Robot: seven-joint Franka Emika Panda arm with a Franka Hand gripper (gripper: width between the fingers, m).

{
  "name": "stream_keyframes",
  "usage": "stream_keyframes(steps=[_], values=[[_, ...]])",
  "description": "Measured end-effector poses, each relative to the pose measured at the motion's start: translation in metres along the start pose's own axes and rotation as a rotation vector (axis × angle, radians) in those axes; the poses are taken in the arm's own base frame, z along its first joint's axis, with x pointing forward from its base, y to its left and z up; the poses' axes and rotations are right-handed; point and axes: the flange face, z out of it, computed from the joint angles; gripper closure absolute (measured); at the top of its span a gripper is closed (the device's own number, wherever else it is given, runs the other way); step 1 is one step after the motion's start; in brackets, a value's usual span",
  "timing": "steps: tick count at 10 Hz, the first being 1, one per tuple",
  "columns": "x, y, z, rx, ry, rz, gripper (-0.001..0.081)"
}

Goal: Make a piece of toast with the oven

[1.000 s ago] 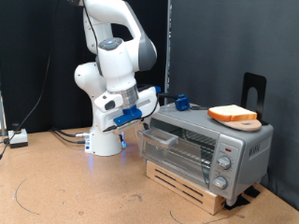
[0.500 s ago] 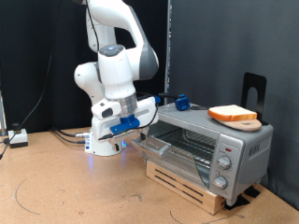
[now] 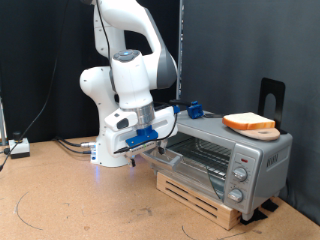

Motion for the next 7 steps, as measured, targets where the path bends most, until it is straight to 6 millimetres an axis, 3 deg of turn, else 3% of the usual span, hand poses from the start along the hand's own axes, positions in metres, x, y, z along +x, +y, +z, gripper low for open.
stream_keyframes(steps=[3, 7], values=[[0.008, -0.003, 0.005, -0.027, -0.004, 0.011, -0.0001], [0.02, 0.012, 0.024, -0.084, -0.023, 0.054, -0.0001]])
